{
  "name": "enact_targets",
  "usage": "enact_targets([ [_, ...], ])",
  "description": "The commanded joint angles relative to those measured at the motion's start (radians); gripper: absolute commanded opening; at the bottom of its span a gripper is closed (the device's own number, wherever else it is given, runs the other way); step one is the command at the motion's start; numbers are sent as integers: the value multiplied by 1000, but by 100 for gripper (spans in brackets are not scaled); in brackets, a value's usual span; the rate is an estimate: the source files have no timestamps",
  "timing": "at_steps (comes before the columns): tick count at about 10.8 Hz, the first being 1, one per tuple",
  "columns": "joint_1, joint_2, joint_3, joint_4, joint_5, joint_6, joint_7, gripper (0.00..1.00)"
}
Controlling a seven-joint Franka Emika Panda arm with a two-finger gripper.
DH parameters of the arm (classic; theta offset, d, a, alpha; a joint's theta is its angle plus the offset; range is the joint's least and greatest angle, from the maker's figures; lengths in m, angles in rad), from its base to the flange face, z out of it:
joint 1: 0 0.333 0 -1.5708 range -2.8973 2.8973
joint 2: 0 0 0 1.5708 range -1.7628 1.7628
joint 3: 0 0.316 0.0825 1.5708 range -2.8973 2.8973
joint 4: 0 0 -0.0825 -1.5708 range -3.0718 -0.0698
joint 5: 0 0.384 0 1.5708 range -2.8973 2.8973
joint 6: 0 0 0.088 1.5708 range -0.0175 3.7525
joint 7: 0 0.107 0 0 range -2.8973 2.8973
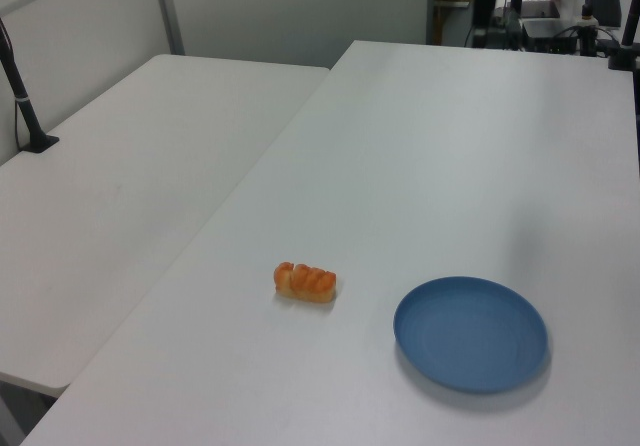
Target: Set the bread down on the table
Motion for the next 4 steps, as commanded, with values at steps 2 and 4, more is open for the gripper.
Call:
enact_targets([
  [2, -38, -46, -41, -58, 23, -73, -20, 100],
  [4, -49, -39, -43, -53, 23, -70, -27, 100],
])
